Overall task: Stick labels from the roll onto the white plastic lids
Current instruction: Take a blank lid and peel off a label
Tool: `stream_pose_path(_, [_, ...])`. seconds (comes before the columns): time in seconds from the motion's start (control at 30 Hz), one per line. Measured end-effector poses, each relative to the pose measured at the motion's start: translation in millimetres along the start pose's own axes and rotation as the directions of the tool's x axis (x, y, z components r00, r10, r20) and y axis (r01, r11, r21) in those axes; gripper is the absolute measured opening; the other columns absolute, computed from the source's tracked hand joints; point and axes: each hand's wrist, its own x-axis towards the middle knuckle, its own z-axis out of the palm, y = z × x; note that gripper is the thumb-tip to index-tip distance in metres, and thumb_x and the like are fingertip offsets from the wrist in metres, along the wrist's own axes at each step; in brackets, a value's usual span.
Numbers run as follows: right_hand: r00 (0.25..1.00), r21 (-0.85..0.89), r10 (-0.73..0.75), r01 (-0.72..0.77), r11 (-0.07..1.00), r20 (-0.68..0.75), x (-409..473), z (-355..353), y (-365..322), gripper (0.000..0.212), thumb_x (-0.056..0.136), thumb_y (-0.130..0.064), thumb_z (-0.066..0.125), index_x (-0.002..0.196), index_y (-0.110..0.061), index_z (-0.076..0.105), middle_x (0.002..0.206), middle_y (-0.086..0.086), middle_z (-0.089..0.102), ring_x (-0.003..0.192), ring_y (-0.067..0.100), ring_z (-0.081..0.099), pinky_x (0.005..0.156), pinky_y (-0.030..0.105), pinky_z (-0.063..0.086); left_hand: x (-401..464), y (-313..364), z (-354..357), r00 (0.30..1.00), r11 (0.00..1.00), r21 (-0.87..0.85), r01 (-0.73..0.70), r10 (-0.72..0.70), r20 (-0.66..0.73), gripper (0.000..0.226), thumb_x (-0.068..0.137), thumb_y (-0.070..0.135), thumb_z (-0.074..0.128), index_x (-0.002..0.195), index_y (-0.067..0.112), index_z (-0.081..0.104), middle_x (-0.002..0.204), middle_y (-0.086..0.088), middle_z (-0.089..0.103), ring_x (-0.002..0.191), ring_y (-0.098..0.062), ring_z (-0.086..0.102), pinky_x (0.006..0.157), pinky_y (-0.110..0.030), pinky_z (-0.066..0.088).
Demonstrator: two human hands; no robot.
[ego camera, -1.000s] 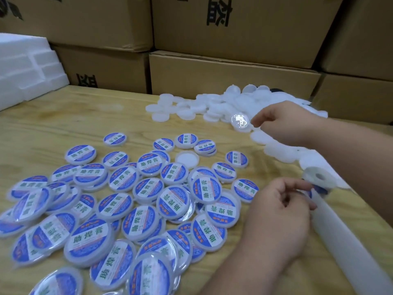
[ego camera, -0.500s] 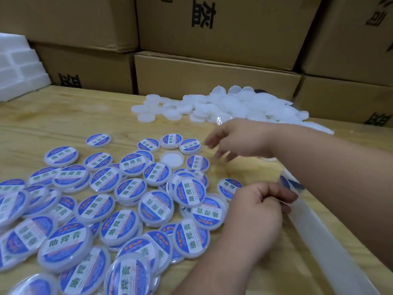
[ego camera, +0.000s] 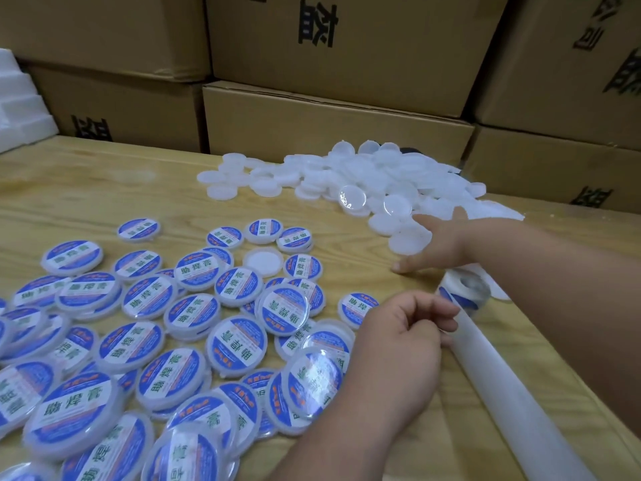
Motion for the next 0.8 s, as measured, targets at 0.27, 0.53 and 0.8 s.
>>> stream_pose_path(0.27, [0.970, 0.059, -0.224, 0.230, 0.971, -0.098, -6, 3, -6, 0.067, 0.075, -0.062, 0.074, 0.134, -0.046, 0.046, 0.124, -0.002, 0.051, 0.108, 0.024, 0.054, 0.085, 0.038, 0.046, -1, 4, -8, 0.992, 1.000, -0.016, 0.012, -0.014, -0.129, 0.050, 0.087, 0.002, 0.050, 0.094, 0.049, 0.068, 0.078, 0.029, 0.068, 0.054, 0.017, 0.054, 0.048, -0.007, 0.042])
stream_pose_path(0.53, [0.884, 0.107, -0.449, 0.463, 0.880, -0.131, -27, 3, -7, 0.022, 0.087, -0.031, 0.070, 0.106, -0.040, 0.065, 0.113, -0.016, 0.058, 0.093, -0.002, 0.053, 0.070, 0.018, 0.042, 1, 6, -11, 0.985, 0.999, -0.033, -0.017, 0.011, -0.174, 0.055, 0.089, -0.001, 0.051, 0.118, 0.045, 0.059, 0.054, 0.040, 0.052, 0.050, 0.023, 0.049, 0.046, 0.000, 0.038])
stream_pose_path(0.8, [0.865, 0.508, -0.062, 0.348, 0.788, -0.498, -98, 20, 31, 0.038, 0.081, -0.060, 0.069, 0.084, -0.023, 0.065, 0.078, -0.012, 0.067, 0.066, 0.003, 0.063, 0.060, 0.031, 0.048, 2, 4, -11, 0.988, 1.000, -0.024, 0.004, -0.007, -0.157, 0.053, 0.089, 0.003, 0.051, 0.119, 0.046, 0.058, 0.056, 0.042, 0.053, 0.052, 0.023, 0.050, 0.048, 0.000, 0.040])
